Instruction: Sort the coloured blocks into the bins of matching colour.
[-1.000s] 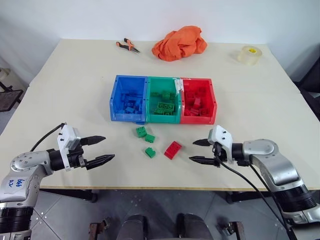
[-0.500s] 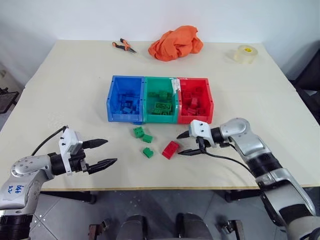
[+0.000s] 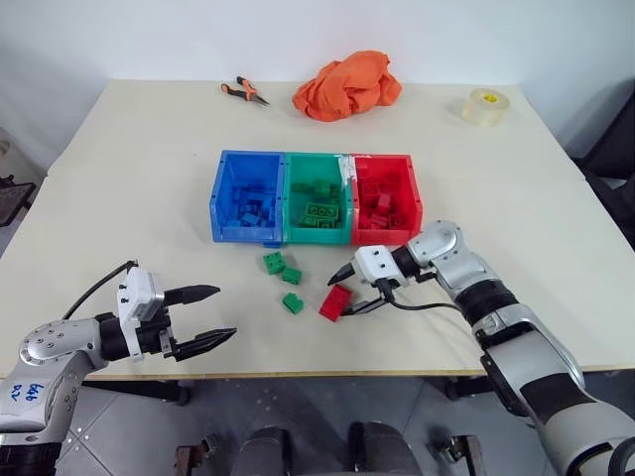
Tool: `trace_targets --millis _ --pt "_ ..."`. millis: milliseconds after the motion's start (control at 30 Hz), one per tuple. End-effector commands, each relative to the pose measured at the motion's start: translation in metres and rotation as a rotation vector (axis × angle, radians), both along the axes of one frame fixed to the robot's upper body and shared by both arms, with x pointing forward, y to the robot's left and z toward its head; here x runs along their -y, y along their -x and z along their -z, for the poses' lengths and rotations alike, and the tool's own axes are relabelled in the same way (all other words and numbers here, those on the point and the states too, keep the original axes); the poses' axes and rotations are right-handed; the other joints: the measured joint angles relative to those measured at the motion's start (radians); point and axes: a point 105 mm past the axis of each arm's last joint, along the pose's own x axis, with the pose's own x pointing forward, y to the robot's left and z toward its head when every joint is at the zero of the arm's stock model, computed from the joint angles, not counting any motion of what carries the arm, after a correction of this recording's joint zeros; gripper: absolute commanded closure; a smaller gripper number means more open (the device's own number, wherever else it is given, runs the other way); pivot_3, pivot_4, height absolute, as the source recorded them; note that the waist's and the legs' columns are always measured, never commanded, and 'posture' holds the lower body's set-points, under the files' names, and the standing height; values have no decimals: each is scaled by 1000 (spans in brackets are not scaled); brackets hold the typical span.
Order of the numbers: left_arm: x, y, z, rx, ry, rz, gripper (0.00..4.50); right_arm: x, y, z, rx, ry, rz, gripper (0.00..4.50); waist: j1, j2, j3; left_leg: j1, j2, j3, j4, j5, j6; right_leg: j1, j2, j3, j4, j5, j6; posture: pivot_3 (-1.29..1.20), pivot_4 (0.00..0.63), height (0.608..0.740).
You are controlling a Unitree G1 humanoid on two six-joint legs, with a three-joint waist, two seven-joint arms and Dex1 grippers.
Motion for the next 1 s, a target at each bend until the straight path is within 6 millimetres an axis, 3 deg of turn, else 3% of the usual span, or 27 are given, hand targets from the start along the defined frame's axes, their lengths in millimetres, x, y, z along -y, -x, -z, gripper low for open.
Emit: trace_targets --millis 33,200,500,733,867,1000 --pt "4 -2 -4 40 14 34 0 -1 2 1 -8 22 -46 1558 0 0 0 0 0 0 0 0 0 0 0 0 0 0 0 0 150 740" --pt "6 -7 -4 58 27 47 0 2 0 1 -46 -14 -4 3018 -1 0 0 0 0 0 0 0 0 0 0 0 1 0 0 0 150 740" --pt "10 -12 -4 69 37 53 0 18 -5 -24 -95 -209 172 3042 4 0 0 -1 -1 -2 1 0 0 0 -1 0 2 0 0 0 150 740" --pt "12 -17 -5 76 49 54 0 68 -18 -69 -49 -422 543 3042 5 0 0 -1 -1 -2 1 0 0 0 -2 0 1 0 0 0 150 740" --pt "16 -23 -7 87 61 65 0 99 -41 -99 45 -521 775 3042 4 0 0 -1 -1 0 0 0 0 0 -2 0 0 0 0 0 150 740" --pt "20 -29 -11 103 66 86 0 109 -61 -107 119 -526 870 3042 1 0 0 0 0 3 -1 0 0 -1 0 -3 0 0 0 0 150 740"
